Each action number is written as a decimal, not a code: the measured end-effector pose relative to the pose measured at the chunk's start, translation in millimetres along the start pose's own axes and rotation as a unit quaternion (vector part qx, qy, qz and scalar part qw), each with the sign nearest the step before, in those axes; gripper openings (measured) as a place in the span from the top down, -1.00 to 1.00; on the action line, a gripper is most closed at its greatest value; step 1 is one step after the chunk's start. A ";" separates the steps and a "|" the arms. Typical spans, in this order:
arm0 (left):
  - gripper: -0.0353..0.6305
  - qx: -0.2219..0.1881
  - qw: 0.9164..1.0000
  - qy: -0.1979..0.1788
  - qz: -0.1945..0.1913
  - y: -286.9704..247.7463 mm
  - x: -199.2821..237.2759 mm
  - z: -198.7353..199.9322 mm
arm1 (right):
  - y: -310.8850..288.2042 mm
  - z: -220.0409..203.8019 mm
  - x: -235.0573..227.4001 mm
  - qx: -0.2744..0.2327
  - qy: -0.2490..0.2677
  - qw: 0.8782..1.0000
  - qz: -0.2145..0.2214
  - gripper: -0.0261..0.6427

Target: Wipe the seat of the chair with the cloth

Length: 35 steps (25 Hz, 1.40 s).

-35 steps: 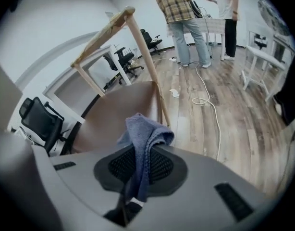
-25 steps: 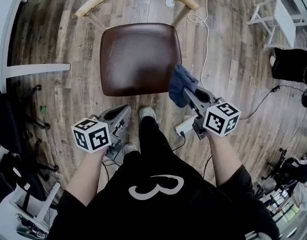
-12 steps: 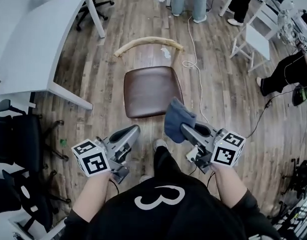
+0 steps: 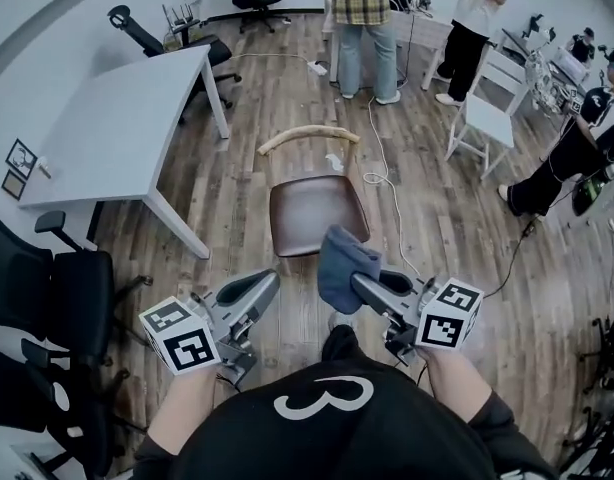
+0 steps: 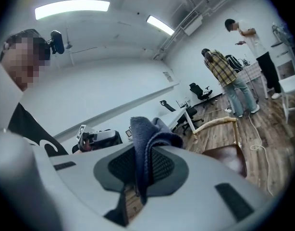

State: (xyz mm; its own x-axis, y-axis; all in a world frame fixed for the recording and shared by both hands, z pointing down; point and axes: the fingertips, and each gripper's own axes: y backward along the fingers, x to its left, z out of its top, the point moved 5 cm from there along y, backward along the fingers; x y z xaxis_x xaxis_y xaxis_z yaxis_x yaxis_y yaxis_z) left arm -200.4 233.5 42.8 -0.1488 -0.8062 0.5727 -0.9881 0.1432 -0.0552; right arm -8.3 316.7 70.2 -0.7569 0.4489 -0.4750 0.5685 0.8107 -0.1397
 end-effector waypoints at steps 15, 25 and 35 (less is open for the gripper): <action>0.85 0.004 0.999 -0.039 -0.012 6.4 -56.9 2.9 | 33.6 8.2 54.7 -0.011 0.008 1.000 0.016 0.78; 0.85 0.005 0.999 -0.043 -0.024 7.1 -67.1 8.2 | 35.8 17.8 65.3 -0.016 0.024 0.999 0.015 0.78; 0.85 0.003 0.999 -0.043 -0.026 8.3 -68.2 6.1 | 40.1 13.9 63.1 -0.027 0.022 0.999 0.008 0.78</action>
